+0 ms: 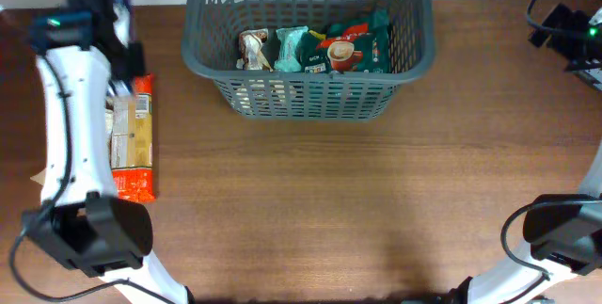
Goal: Pack container
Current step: 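Grasp the blue box with the left gripper and drop it in basket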
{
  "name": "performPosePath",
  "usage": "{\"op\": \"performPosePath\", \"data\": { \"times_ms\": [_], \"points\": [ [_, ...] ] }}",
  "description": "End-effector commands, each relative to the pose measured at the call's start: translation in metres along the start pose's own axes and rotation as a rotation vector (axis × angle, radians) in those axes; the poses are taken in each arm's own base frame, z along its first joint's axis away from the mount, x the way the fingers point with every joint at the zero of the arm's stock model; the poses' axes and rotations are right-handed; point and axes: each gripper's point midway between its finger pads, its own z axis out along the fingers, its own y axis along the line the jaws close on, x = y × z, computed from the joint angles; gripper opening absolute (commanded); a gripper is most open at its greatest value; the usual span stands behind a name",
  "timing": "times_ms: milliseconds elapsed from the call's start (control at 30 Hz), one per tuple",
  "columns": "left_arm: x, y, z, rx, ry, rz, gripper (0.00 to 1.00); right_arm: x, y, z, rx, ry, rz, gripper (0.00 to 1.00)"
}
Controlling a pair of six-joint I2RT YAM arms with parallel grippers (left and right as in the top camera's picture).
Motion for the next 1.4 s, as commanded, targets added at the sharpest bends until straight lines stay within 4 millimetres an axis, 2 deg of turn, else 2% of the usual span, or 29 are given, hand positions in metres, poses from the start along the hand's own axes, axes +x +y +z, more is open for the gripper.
{"op": "performPosePath", "data": {
  "times_ms": [0, 100, 200, 233, 333, 367, 500, 600, 667, 733, 900, 1000, 1100, 1133, 1200, 1233, 1267, 1333, 1367],
  "points": [
    [-0.043, 0.023, -0.066, -0.081, -0.207, 0.114, 0.02, 0.000, 0.001, 0.002, -0.003, 0.002, -0.011, 0.99],
    [-0.064, 0.015, -0.105, -0.103, -0.320, 0.271, 0.02, 0.000, 0.001, 0.002, -0.003, 0.002, -0.011, 0.99],
    [-0.077, -0.013, -0.135, -0.120, -0.410, 0.530, 0.02, 0.000, 0.001, 0.002, -0.003, 0.002, -0.011, 0.99],
    [-0.079, -0.036, -0.144, -0.126, -0.436, 0.708, 0.02, 0.000, 0.001, 0.002, -0.003, 0.002, -0.011, 1.00],
    [-0.078, -0.086, -0.157, -0.128, -0.484, 1.029, 0.02, 0.000, 0.001, 0.002, -0.003, 0.002, -0.011, 0.99],
    [-0.079, -0.120, -0.165, -0.120, -0.530, 1.155, 0.02, 0.000, 0.001, 0.002, -0.003, 0.002, -0.011, 0.99],
    [-0.084, -0.182, -0.169, -0.092, -0.616, 1.288, 0.02, 0.000, 0.001, 0.002, -0.003, 0.002, -0.011, 0.99],
    [-0.087, -0.212, -0.156, -0.074, -0.629, 1.354, 0.02, 0.000, 0.001, 0.002, -0.003, 0.002, -0.011, 0.99],
    [-0.090, -0.228, -0.138, -0.064, -0.615, 1.380, 0.02, 0.000, 0.001, 0.002, -0.003, 0.002, -0.011, 0.99],
    [-0.094, -0.243, -0.109, -0.054, -0.582, 1.399, 0.02, 0.000, 0.001, 0.002, -0.003, 0.002, -0.011, 0.99],
    [-0.105, -0.272, -0.051, -0.045, -0.549, 1.408, 0.02, 0.000, 0.001, 0.002, -0.003, 0.002, -0.011, 0.99],
    [-0.104, -0.286, -0.013, -0.030, -0.512, 1.420, 0.03, 0.000, 0.001, 0.002, -0.003, 0.002, -0.011, 0.99],
    [-0.098, -0.293, 0.006, -0.014, -0.477, 1.433, 0.25, 0.000, 0.001, 0.002, -0.003, 0.002, -0.011, 0.99],
    [-0.098, -0.293, 0.007, -0.009, -0.474, 1.414, 0.37, 0.000, 0.001, 0.002, -0.003, 0.002, -0.011, 0.99],
    [-0.100, -0.292, 0.004, -0.001, -0.481, 1.357, 0.48, 0.000, 0.001, 0.002, -0.003, 0.002, -0.011, 0.99],
    [-0.103, -0.288, -0.003, 0.000, -0.493, 1.317, 0.55, 0.000, 0.001, 0.002, -0.003, 0.002, -0.011, 0.99],
    [-0.107, -0.282, -0.012, 0.006, -0.508, 1.266, 0.78, 0.000, 0.001, 0.002, -0.003, 0.002, -0.011, 0.99],
    [-0.115, -0.267, -0.034, 0.043, -0.549, 1.144, 0.93, 0.000, 0.001, 0.002, -0.003, 0.002, -0.011, 0.99],
    [-0.119, -0.257, -0.048, 0.067, -0.573, 1.076, 0.97, 0.000, 0.001, 0.002, -0.003, 0.002, -0.011, 0.99]
  ]
}}
